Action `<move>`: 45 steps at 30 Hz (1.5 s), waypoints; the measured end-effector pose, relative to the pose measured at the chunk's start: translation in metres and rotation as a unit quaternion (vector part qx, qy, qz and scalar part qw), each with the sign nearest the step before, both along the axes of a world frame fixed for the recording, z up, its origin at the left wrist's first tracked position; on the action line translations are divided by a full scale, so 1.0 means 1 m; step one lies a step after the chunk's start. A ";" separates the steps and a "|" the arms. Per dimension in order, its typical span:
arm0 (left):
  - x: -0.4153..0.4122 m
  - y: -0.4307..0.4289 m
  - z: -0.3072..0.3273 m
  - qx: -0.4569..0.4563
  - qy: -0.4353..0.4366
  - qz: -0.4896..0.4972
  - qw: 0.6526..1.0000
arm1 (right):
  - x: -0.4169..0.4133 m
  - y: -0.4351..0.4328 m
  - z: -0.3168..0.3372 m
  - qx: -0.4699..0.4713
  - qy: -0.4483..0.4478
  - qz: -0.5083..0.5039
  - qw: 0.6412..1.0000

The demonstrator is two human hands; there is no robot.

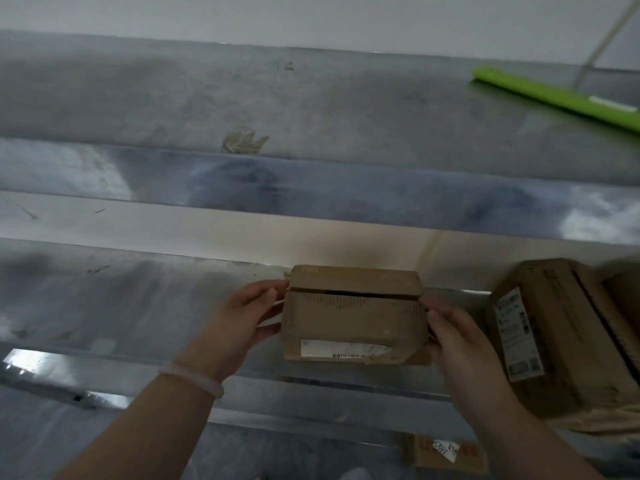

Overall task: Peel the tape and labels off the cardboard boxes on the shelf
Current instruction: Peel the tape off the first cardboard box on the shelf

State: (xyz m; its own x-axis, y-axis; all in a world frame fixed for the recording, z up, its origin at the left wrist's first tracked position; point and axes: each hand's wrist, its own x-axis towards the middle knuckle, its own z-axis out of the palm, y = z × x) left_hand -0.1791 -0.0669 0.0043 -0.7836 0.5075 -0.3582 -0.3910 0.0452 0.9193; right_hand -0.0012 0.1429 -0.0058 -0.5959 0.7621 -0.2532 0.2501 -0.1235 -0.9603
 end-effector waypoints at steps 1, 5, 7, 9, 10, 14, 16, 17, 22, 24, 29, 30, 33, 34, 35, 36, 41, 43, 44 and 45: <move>0.000 -0.002 0.001 0.016 -0.019 -0.007 1.000 | 0.000 0.001 0.002 -0.055 0.022 -0.014 0.998; 0.005 -0.001 0.006 0.053 -0.064 -0.022 0.996 | -0.003 0.007 0.013 -0.169 0.070 0.018 0.983; 0.008 0.003 0.004 0.028 -0.045 -0.026 0.998 | -0.005 0.008 0.014 -0.136 0.012 0.057 0.989; 0.008 0.005 0.002 -0.032 0.004 -0.056 0.998 | -0.007 0.014 0.017 -0.046 -0.085 0.090 0.991; 0.006 0.005 0.003 -0.065 0.037 -0.091 0.993 | -0.006 0.018 0.021 0.015 -0.125 0.125 0.984; -0.002 0.008 0.016 -0.213 0.170 -0.237 0.932 | -0.010 0.027 0.041 0.180 -0.215 0.308 0.909; -0.007 0.016 0.024 -0.312 0.221 -0.280 0.881 | -0.020 0.030 0.043 0.207 -0.241 0.342 0.884; -0.007 0.022 0.027 -0.349 0.239 -0.288 0.859 | -0.026 0.031 0.042 0.229 -0.250 0.344 0.876; 0.002 0.051 0.018 -0.450 0.285 -0.208 0.820 | -0.050 0.015 0.034 0.308 -0.315 0.265 0.858; 0.005 0.053 0.016 -0.453 0.294 -0.183 0.822 | -0.052 0.010 0.032 0.316 -0.316 0.253 0.858; 0.011 0.042 0.016 -0.359 0.313 -0.171 0.863 | -0.040 0.011 0.036 0.251 -0.266 0.230 0.902; 0.014 0.038 0.016 -0.326 0.301 -0.165 0.881 | -0.036 0.012 0.039 0.224 -0.243 0.223 0.917; 0.021 0.021 0.017 -0.211 0.295 -0.139 0.922 | -0.021 0.018 0.042 0.151 -0.158 0.205 0.954; 0.022 0.016 0.017 -0.178 0.312 -0.133 0.924 | -0.017 0.022 0.043 0.154 -0.138 0.201 0.957; 0.023 0.011 0.018 -0.150 0.327 -0.134 0.923 | -0.012 0.024 0.043 0.149 -0.122 0.199 0.961; 0.025 0.007 0.019 -0.134 0.340 -0.142 0.920 | -0.007 0.025 0.045 0.134 -0.103 0.201 0.965; 0.035 -0.011 0.007 -0.156 0.388 -0.215 0.883 | 0.011 0.037 0.026 -0.226 0.094 0.110 0.963; 0.037 -0.019 -0.001 -0.159 0.405 -0.226 0.872 | 0.015 0.040 0.016 -0.277 0.096 0.109 0.950; 0.037 -0.023 -0.004 -0.152 0.408 -0.233 0.870 | 0.015 0.040 0.015 -0.269 0.079 0.118 0.953; 0.039 -0.026 -0.007 -0.141 0.405 -0.241 0.871 | 0.016 0.040 0.012 -0.249 0.050 0.123 0.959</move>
